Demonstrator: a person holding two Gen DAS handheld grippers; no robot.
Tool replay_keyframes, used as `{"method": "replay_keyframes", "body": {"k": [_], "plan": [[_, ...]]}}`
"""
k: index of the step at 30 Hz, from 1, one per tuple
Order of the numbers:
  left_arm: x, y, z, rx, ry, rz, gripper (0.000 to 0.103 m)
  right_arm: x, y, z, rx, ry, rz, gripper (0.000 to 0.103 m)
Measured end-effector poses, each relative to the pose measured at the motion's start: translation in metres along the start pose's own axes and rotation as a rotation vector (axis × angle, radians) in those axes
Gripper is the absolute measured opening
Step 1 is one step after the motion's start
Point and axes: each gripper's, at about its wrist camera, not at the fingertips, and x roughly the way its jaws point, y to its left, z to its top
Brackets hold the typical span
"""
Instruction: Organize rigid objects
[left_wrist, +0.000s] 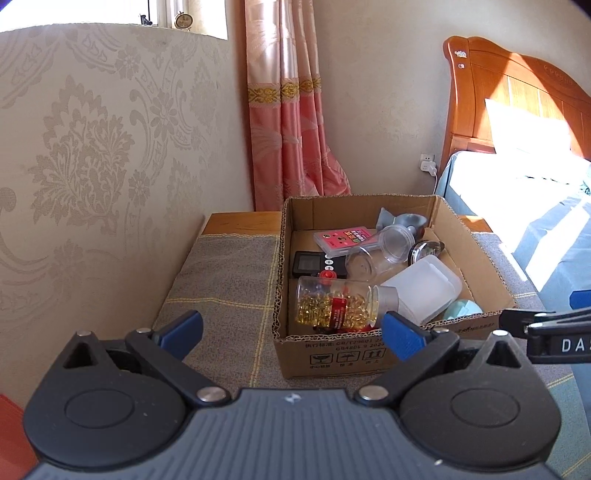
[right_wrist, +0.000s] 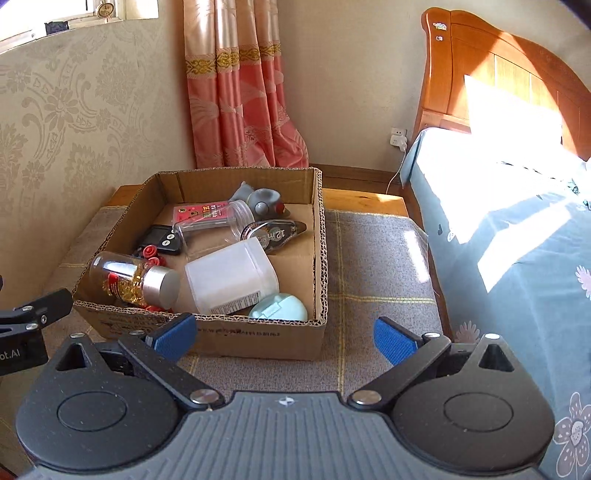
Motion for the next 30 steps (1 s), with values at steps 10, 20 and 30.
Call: {"method": "replay_keyframes", "body": {"k": [10, 20, 30], "plan": [[-0.01, -0.009, -0.002, 0.018, 0.023, 0.003, 0.102, -0.024, 0.002, -0.016, 0.043, -0.03, -0.015, 0.103], [-0.012, -0.012, 0.0, 0.02, 0.027, 0.006, 0.102, -0.028, 0.003, -0.016, 0.042, -0.04, -0.019, 0.103], [-0.012, -0.013, 0.001, 0.015, 0.024, 0.005, 0.102, -0.03, 0.001, -0.016, 0.044, -0.046, -0.023, 0.103]]}}
